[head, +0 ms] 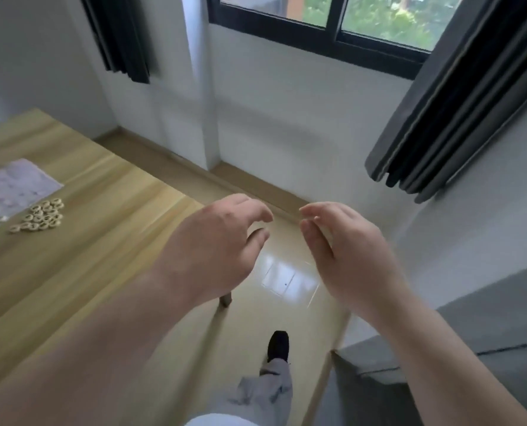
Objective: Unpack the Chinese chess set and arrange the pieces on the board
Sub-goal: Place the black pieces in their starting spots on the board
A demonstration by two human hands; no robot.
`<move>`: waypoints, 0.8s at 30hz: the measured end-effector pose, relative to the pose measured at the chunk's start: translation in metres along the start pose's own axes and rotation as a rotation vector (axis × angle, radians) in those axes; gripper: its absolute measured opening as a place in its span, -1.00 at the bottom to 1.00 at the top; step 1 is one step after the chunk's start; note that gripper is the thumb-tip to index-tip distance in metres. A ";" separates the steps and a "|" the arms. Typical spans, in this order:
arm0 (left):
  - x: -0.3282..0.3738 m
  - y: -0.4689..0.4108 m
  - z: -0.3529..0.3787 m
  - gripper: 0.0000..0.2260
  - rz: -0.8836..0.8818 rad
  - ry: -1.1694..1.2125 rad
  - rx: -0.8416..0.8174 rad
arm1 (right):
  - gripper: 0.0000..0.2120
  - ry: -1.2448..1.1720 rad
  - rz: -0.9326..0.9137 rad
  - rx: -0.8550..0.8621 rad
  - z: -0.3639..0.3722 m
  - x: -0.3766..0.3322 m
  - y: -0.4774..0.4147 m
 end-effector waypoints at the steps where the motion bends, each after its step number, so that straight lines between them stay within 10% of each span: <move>1: -0.009 -0.019 0.007 -0.83 -0.028 0.003 0.011 | -0.74 -0.004 -0.029 -0.019 0.006 0.012 -0.025; 24: -0.251 -0.382 0.028 -0.83 -0.847 -0.050 0.251 | -0.80 -0.183 -0.675 -0.465 0.180 0.094 -0.559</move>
Point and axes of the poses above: each hand's wrist, its own y-axis away from the middle knuckle, its own z-axis out of the palm, x = y × z, the point moved 6 cm from there along -y, towards the middle knuckle, and after that the axes turned 4 degrees about -x, right-handed, at the moved point
